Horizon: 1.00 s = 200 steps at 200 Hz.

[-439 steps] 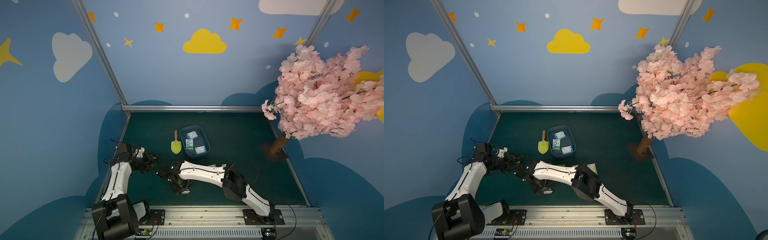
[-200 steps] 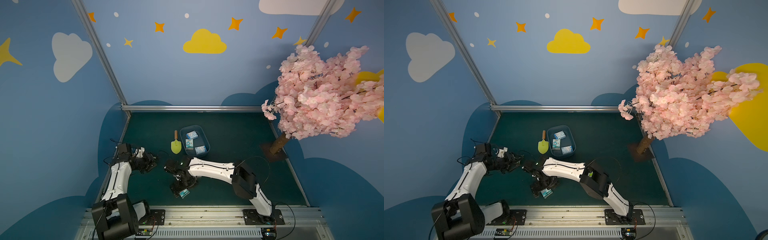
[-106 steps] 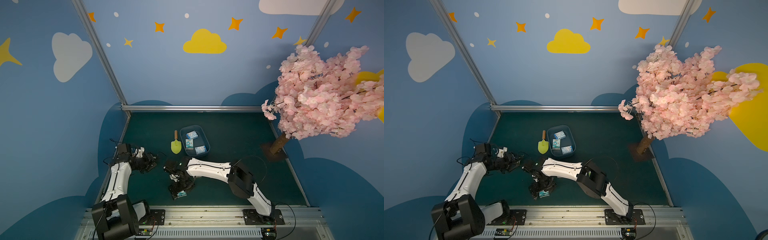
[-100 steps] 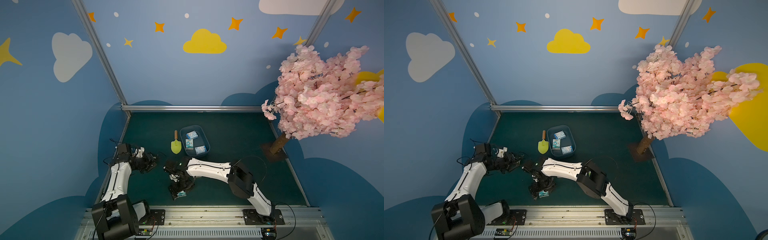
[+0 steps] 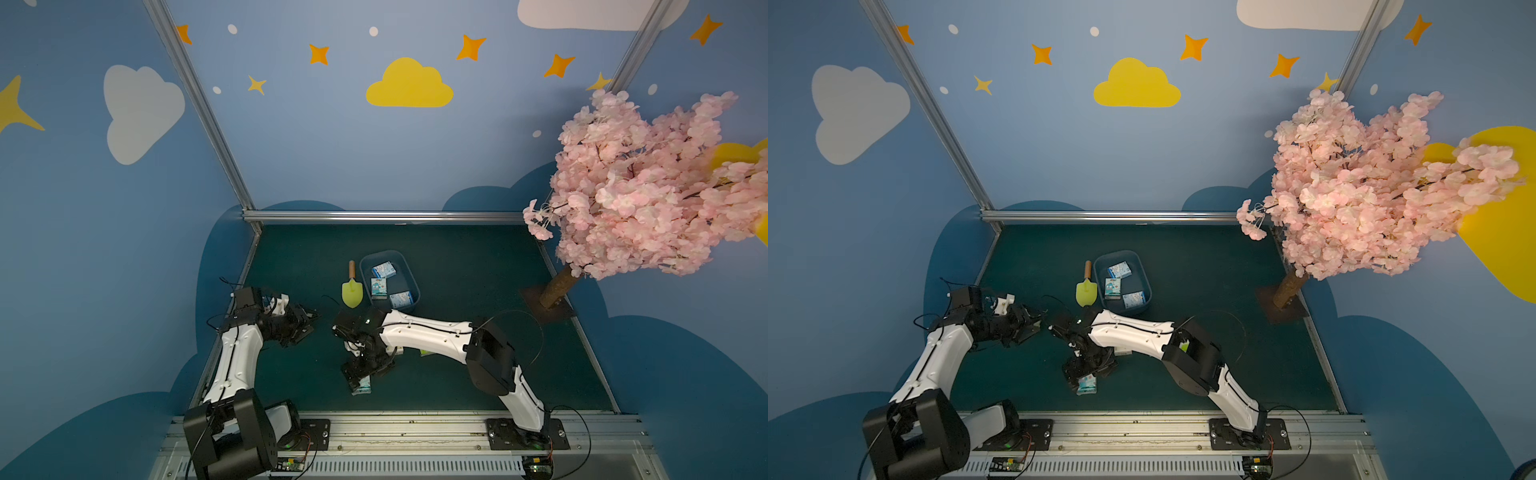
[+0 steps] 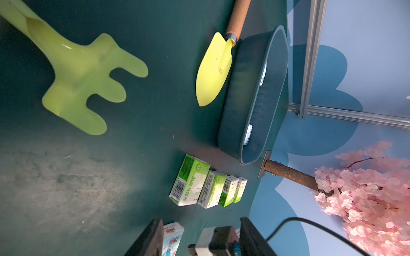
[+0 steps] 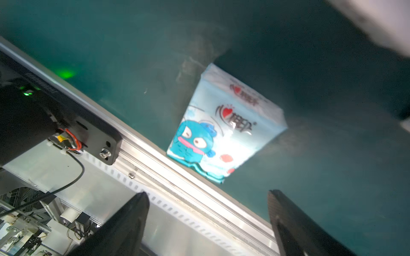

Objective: Take the pocket tissues out of the storage box
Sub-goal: Place the pocket tissues at the center of the board, then pick up the pocket tissues from the storage box.

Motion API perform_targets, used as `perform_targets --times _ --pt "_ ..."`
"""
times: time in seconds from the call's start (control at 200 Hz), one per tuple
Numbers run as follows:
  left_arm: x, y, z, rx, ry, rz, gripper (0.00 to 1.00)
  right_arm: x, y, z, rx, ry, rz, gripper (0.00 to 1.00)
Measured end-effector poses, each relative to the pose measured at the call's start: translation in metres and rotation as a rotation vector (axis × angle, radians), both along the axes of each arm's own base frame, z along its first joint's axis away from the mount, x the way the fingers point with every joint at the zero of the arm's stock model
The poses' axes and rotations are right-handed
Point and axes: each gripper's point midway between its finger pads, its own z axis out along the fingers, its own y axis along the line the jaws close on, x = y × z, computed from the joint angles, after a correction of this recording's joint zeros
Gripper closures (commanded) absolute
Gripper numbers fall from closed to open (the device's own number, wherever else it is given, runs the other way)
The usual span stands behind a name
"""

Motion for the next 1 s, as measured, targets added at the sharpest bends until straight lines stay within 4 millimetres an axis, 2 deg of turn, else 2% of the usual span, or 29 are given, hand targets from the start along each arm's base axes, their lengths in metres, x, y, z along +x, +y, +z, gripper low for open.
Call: perform_targets --times 0.13,0.25,0.571,0.686,0.811,1.001 --pt "0.002 -0.003 0.004 -0.026 -0.022 -0.014 0.41 0.021 -0.009 0.031 0.043 -0.064 -0.034 0.10" --pt "0.005 -0.006 0.007 -0.055 -0.038 -0.025 0.41 0.051 -0.021 0.056 0.072 -0.131 -0.077 0.11" --pt "0.014 -0.028 0.013 -0.123 -0.041 -0.093 0.40 0.142 -0.045 0.092 0.105 -0.288 -0.180 0.14" --pt "0.022 -0.042 0.013 -0.133 -0.034 -0.139 0.40 0.173 -0.049 0.098 0.114 -0.331 -0.204 0.14" --pt "0.032 -0.059 0.013 -0.139 -0.018 -0.194 0.40 0.202 -0.053 0.094 0.112 -0.358 -0.227 0.14" --pt "0.052 -0.082 0.004 -0.121 0.024 -0.259 0.41 0.233 -0.064 0.084 0.099 -0.367 -0.263 0.14"
